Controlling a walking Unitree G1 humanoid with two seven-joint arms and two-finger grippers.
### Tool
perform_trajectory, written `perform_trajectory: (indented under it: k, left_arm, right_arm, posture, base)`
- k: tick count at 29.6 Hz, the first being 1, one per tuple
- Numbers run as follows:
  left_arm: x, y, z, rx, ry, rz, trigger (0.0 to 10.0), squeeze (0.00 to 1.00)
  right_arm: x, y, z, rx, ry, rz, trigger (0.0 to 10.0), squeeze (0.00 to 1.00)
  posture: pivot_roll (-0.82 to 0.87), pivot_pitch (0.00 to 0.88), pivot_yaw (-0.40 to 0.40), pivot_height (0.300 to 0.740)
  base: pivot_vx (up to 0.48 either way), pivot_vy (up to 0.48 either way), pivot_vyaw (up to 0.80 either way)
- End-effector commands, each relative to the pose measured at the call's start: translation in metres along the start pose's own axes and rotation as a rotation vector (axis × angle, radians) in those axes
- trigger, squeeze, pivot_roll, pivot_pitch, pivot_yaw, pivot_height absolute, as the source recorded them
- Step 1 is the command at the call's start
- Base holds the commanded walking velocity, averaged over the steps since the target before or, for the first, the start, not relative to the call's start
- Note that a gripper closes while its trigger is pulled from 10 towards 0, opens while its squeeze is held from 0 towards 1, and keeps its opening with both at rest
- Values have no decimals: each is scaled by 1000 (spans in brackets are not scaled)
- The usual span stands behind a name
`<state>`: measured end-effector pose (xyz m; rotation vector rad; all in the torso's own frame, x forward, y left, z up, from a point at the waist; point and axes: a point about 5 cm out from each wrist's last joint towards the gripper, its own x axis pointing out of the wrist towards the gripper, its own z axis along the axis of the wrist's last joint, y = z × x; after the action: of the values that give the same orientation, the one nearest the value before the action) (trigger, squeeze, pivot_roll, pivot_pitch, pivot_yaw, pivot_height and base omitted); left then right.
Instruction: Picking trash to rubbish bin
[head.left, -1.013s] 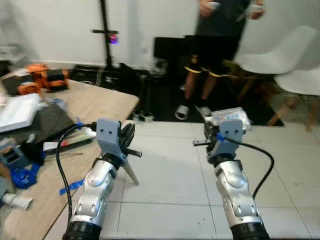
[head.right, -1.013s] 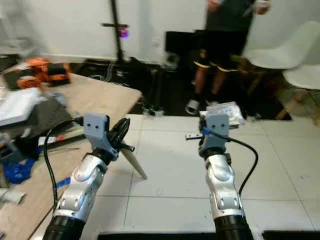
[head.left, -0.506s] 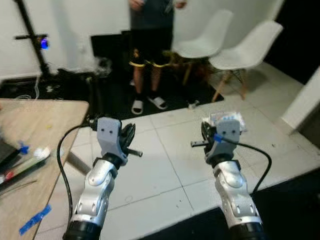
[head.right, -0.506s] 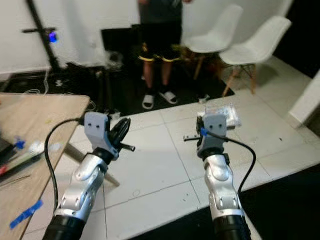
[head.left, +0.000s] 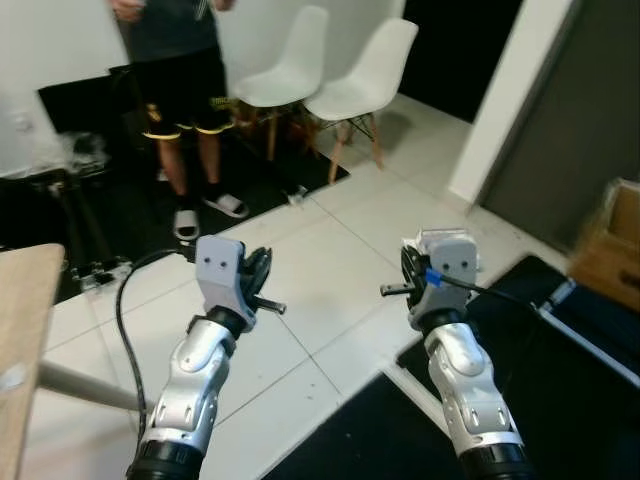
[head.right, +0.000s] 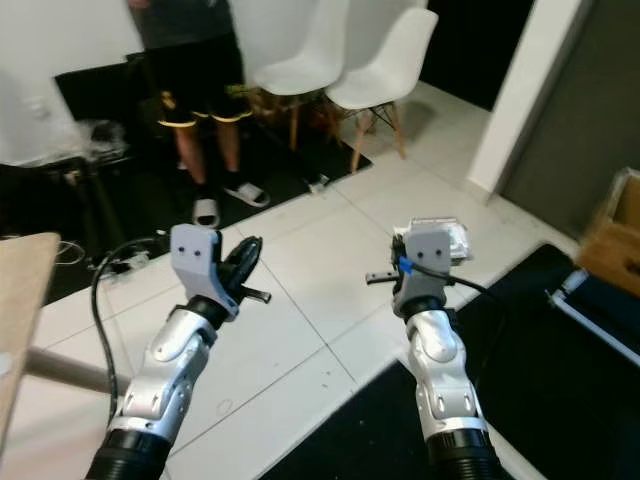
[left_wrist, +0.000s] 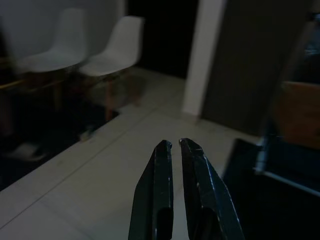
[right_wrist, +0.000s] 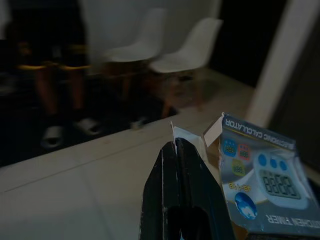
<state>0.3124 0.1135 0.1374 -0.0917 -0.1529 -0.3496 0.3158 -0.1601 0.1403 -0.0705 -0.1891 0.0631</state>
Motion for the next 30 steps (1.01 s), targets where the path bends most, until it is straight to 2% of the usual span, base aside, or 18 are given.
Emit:
perform_trajectory:
  k: [1, 4, 8, 10, 17, 19, 24, 27, 28, 29, 30]
  left_arm:
    - [-2, 1, -2, 3, 8, 1, 10000, 0]
    - [-2, 0, -3, -6, 19, -5, 10000, 0]
    - [-3, 0, -9, 24, 62, -7, 10000, 0]
    - [-5, 2, -17, 50, 109, 1, 10000, 0]
    - [-9, 4, -23, 68, 140, 0, 10000, 0]
    - [-12, 5, -30, 101, 172, -1, 10000, 0]
    - [-14, 5, -31, 85, 178, -3, 10000, 0]
    - [-18, 7, -39, 83, 203, -3, 10000, 0]
    - [-26, 10, -54, 86, 267, 9, 10000, 0]
    - [-26, 10, -54, 86, 267, 9, 10000, 0]
    - [-30, 12, -60, 92, 298, 11, 10000, 0]
  right_arm:
    - [-1, 2, -2, 8, 10, 3, 10000, 0]
    - [-1, 2, -3, 10, 17, 2, 10000, 0]
    - [-3, 4, -11, 11, 54, 11, 10000, 0]
    - [-5, 4, -17, 4, 89, 11, 10000, 0]
    - [-11, 2, -33, 1, 181, 2, 10000, 0]
    - [-14, 0, -41, 2, 223, -9, 10000, 0]
    - [-14, 0, -41, 7, 220, -8, 10000, 0]
    - [-16, 1, -45, 10, 234, -1, 10000, 0]
    - [-23, 3, -61, 3, 300, 19, 10000, 0]
    - [-23, 3, -61, 3, 300, 19, 10000, 0]
    - [-29, 4, -73, -3, 365, 37, 10000, 0]
  posture:
    - [-45, 70, 17, 740]
    - [-45, 70, 18, 740]
    - [-44, 69, 19, 740]
    - [-44, 68, 20, 740]
    - [-43, 68, 21, 740]
    - [-42, 70, 22, 740]
    - [-41, 69, 24, 740]
    - [-44, 67, 26, 740]
    - [-46, 67, 27, 740]
    - [-46, 67, 27, 740]
    - [-45, 67, 27, 740]
  base:
    - [0, 0, -800]
    - [0, 0, -800]
    - [0, 0, -800]
    - [0, 0, -800]
    - [0, 0, -800]
    - [0, 0, -800]
    - [0, 0, -800]
    - [0, 0, -800]
    - [0, 0, -800]
    - [0, 0, -800]
    - [0, 0, -800]
